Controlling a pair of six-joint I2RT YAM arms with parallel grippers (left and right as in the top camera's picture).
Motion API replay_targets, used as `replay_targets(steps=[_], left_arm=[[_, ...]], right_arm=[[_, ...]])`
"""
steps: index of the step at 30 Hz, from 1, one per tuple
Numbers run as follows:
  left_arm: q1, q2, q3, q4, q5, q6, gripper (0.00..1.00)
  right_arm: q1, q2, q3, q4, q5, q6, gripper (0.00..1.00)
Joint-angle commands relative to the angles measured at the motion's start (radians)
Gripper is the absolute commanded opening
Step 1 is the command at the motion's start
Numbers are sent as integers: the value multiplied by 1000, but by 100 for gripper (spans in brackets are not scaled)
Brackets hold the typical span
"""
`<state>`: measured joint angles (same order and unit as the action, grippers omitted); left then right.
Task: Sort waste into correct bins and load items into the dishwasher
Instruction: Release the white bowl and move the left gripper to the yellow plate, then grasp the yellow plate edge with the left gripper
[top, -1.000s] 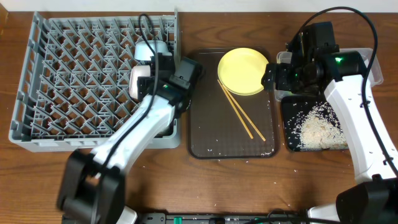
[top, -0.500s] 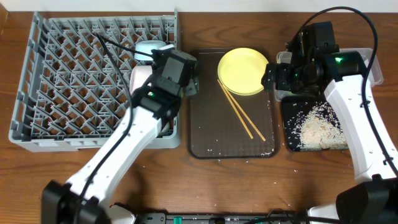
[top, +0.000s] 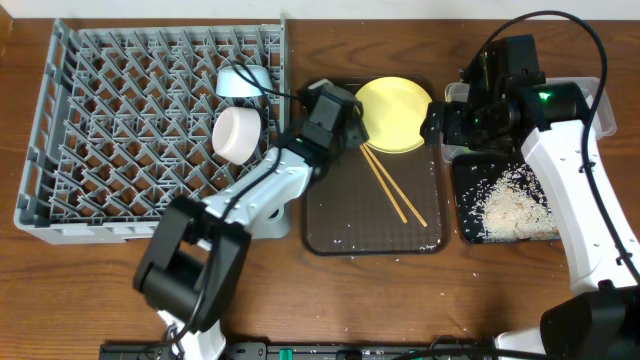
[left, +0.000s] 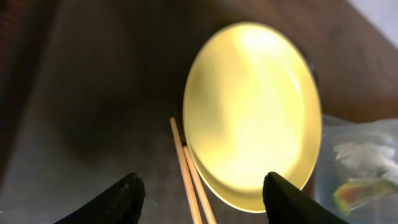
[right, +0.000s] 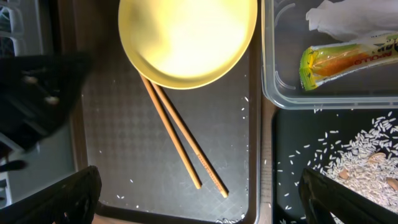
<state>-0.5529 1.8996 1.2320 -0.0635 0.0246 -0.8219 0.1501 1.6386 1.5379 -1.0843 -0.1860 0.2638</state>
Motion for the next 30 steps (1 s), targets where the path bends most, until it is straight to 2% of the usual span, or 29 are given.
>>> replay_targets(steps=[1, 8, 12, 22, 30], left_arm=[[3, 53, 58, -18, 10, -22, 63], [3, 170, 256, -172, 10, 64, 60], [3, 216, 325, -190, 5, 117, 56], [-3, 250, 331, -180, -127, 270, 54], [-11, 312, 331, -155, -152, 295, 53]], right_arm=[[2, -13, 12, -1, 2, 12, 99], [2, -13, 12, -1, 2, 12, 99], [2, -13, 12, -1, 2, 12, 99], [2, -13, 12, -1, 2, 12, 99], [2, -13, 12, -1, 2, 12, 99]])
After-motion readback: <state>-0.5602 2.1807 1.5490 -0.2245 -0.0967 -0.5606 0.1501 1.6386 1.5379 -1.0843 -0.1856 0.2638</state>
